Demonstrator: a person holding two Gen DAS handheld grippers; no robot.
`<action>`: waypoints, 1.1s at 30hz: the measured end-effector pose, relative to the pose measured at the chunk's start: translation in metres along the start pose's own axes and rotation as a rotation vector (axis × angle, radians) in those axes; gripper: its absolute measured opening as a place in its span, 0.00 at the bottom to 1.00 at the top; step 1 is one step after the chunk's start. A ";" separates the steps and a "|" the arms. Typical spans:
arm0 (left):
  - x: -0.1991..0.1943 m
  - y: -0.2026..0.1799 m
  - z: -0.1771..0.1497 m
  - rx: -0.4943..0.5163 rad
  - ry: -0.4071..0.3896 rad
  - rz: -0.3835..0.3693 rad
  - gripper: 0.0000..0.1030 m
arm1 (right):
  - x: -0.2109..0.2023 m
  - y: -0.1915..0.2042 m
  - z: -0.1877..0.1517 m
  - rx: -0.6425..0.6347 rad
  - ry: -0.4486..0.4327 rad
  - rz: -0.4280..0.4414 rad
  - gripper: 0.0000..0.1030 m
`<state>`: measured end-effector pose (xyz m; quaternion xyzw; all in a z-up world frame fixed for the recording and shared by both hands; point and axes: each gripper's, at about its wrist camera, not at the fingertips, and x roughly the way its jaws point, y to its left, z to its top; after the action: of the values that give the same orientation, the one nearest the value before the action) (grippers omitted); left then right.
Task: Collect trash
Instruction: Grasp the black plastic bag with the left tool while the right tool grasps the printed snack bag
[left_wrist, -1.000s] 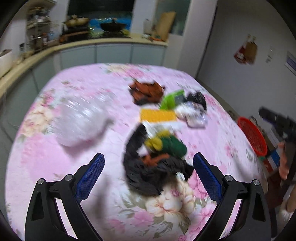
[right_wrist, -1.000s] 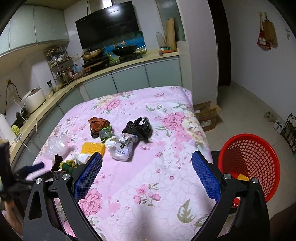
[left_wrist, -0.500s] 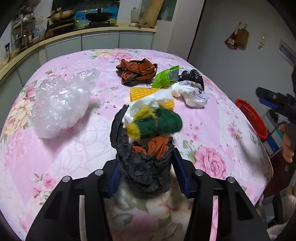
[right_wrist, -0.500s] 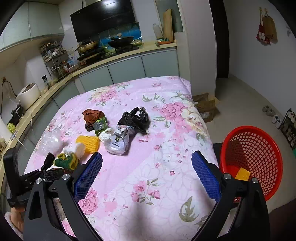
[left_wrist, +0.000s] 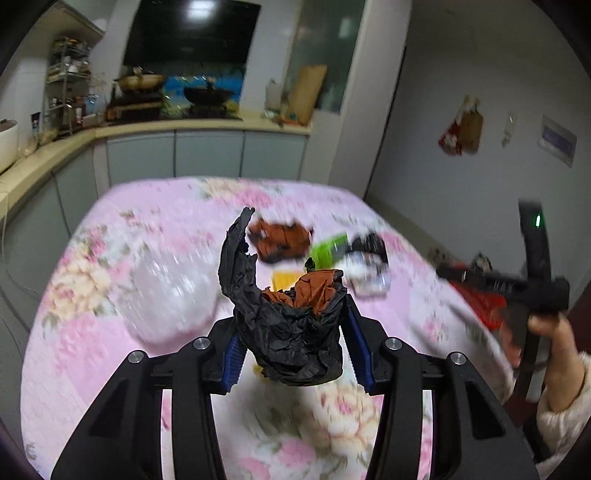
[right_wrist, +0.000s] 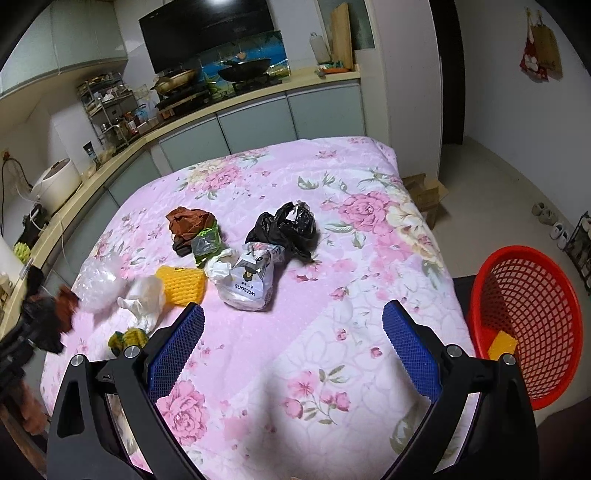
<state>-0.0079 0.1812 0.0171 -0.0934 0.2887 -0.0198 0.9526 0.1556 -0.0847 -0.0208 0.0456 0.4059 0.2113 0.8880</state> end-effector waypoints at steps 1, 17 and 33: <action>0.000 0.002 0.005 -0.011 -0.017 0.011 0.44 | 0.003 -0.001 0.001 0.009 0.006 0.004 0.92; 0.027 -0.005 0.051 -0.025 -0.091 0.119 0.44 | 0.076 0.006 0.038 0.105 0.110 0.029 0.66; 0.040 -0.002 0.050 -0.014 -0.064 0.137 0.44 | 0.121 0.035 0.032 0.019 0.220 0.042 0.32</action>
<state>0.0531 0.1842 0.0362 -0.0807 0.2642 0.0503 0.9598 0.2381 -0.0004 -0.0757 0.0391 0.5020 0.2297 0.8329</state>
